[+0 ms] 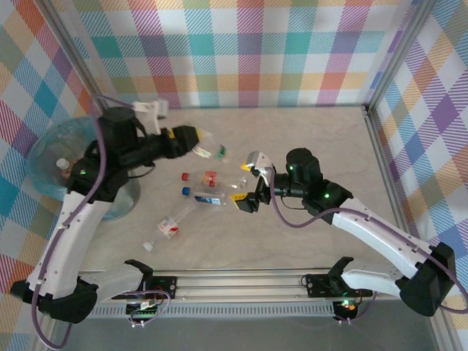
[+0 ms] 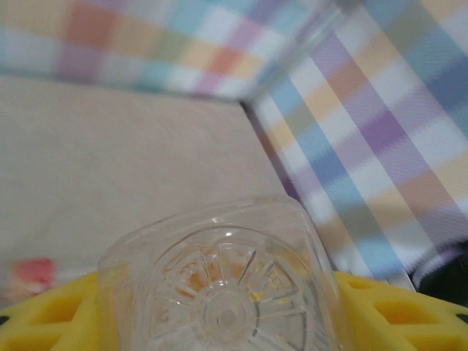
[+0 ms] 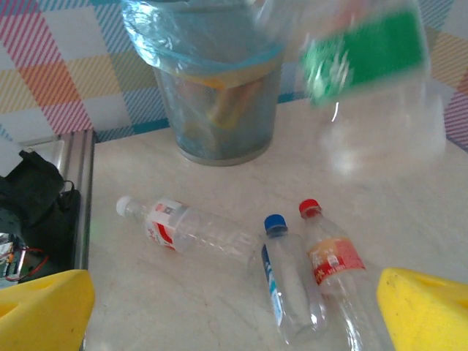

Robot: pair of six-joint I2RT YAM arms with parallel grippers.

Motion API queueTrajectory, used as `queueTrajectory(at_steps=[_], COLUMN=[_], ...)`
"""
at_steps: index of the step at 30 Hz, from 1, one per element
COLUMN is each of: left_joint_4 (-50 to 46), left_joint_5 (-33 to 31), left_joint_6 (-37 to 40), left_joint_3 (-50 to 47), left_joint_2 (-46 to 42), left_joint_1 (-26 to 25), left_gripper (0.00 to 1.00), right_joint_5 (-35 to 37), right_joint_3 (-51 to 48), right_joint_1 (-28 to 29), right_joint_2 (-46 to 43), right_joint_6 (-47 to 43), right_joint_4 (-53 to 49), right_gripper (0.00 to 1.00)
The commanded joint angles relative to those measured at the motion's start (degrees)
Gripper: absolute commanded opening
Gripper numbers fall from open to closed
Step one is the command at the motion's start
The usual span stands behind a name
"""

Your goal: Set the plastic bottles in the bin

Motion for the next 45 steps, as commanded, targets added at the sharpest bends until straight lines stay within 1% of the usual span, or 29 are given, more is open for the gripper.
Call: queueTrajectory(at_steps=[1,2,3,5,8,10,12,16,17,19,22,24,29,30,33,36,38,41,43,45], left_joint_4=[-4.0,-4.4,-4.9,-6.4,-9.7,-11.6,-12.1,-14.3,-15.1,-16.5,-18.9,-20.5,-20.6,-20.4,-18.9,-16.2,-14.7,-12.8,-11.7,-11.6], left_joint_5=[-8.9,-9.7,-10.9,-13.5,-19.8,-25.5,-28.8,-31.4,-31.1,-28.2,-28.4,-30.0,-30.3,-30.2,-28.6,-25.3,-23.2,-22.1,-21.9,-22.9], left_joint_6=[5.0,5.3,5.6,6.7,9.8,11.5,12.5,13.5,13.8,14.7,16.2,17.3,19.0,19.3,19.4,18.6,18.1,17.8,17.5,17.3], left_joint_3=[5.8,7.0,8.2,10.9,15.7,18.4,19.3,19.5,19.4,18.8,17.9,16.9,10.9,9.4,3.9,-2.2,-5.5,-9.5,-11.9,-13.6], left_joint_2=[-1.4,-1.1,-0.8,0.5,3.0,4.3,4.9,5.8,6.1,6.4,7.0,7.1,6.1,6.0,5.8,5.4,5.3,5.7,6.4,7.5], left_joint_1=[5.9,7.9,10.0,13.5,17.6,19.5,22.0,26.3,27.5,30.1,33.0,34.4,37.9,39.8,42.6,45.2,46.1,46.6,46.7,46.6], left_gripper=[0.06,0.02,0.0,0.0,0.0,0.0,0.0,0.0,0.0,0.0,0.0,0.0,0.0,0.0,0.0,0.0,0.0,0.0,0.0,0.0], right_joint_5=[-5.3,-6.4,-7.4,-7.7,-7.5,-8.8,-9.7,-9.4,-9.1,-10.9,-12.9,-13.3,-13.5,-13.3,-13.3,-13.2,-13.2,-13.0,-12.9,-12.8], right_joint_3=[5.6,7.5,10.1,15.0,22.6,27.6,33.6,45.5,48.3,52.6,57.4,58.6,57.0,56.5,56.1,56.1,56.1,56.1,56.0,55.6], right_joint_1=[1.0,1.5,2.4,4.2,7.0,8.7,10.9,14.9,15.5,16.1,16.3,16.7,17.2,17.2,17.4,17.4,17.5,17.6,17.6,17.6], right_joint_2=[3.9,5.5,7.4,11.4,17.5,21.6,26.2,34.7,36.8,40.7,44.9,46.4,47.0,47.1,47.6,48.4,48.8,49.3,49.5,49.6], right_joint_6=[2.8,3.2,3.3,3.2,4.2,7.5,8.7,9.6,10.9,15.2,20.5,21.6,21.6,21.6,21.9,22.4,22.7,22.8,22.8,22.9], right_joint_4=[3.0,2.5,1.4,-0.6,-2.0,-2.4,-4.0,-10.1,-11.3,-12.3,-14.2,-15.6,-15.8,-15.8,-16.6,-17.4,-17.8,-18.7,-19.0,-19.0], right_gripper=[1.0,1.0,1.0,1.0,0.99,1.0,1.0,1.0,1.0,1.0,1.0,1.0,1.0,1.0,1.0,1.0,1.0,1.0,1.0,1.0])
